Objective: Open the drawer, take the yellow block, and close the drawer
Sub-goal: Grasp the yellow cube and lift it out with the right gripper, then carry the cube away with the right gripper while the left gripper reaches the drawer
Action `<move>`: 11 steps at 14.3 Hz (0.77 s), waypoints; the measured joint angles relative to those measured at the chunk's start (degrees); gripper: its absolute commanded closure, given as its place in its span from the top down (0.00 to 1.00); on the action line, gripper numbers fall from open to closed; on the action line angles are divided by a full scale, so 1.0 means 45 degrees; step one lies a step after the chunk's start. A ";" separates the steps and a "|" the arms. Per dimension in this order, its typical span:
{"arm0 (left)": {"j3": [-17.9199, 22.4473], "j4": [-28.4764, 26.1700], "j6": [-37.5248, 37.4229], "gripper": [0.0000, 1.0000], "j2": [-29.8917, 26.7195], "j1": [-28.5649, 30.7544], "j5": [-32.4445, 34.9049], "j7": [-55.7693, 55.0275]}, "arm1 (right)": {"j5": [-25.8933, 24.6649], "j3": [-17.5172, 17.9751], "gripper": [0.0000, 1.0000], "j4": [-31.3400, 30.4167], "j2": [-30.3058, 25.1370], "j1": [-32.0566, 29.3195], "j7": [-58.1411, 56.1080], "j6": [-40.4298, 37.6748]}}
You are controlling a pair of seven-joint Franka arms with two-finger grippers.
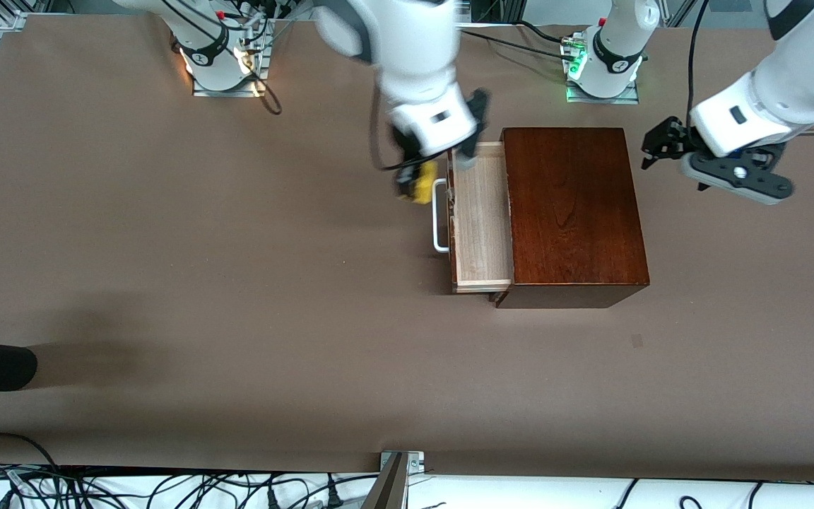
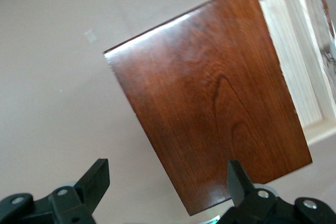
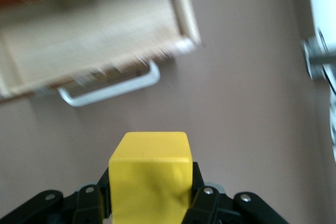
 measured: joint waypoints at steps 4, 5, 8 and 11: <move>-0.1319 0.0028 -0.0043 1.00 0.0501 -0.0056 -0.0054 0.2660 | 0.0267 -0.0579 0.00 -0.0276 -0.0833 -0.2441 0.0010 -0.0795; -0.1659 0.0032 -0.0042 1.00 0.0728 -0.0079 -0.0059 0.3451 | 0.0392 -0.0573 0.00 -0.0735 -0.1223 -0.3104 0.0161 -0.0731; -0.2369 0.0046 -0.0034 1.00 0.1394 -0.0267 -0.0950 0.5566 | 0.1169 -0.0333 0.00 -0.3577 -0.2967 -0.4984 0.1163 0.0490; -0.2639 0.0264 -0.0023 1.00 0.2161 -0.1068 -0.2813 0.5705 | 0.1378 -0.0238 0.00 -0.6968 -0.4579 -0.6163 0.1703 0.1155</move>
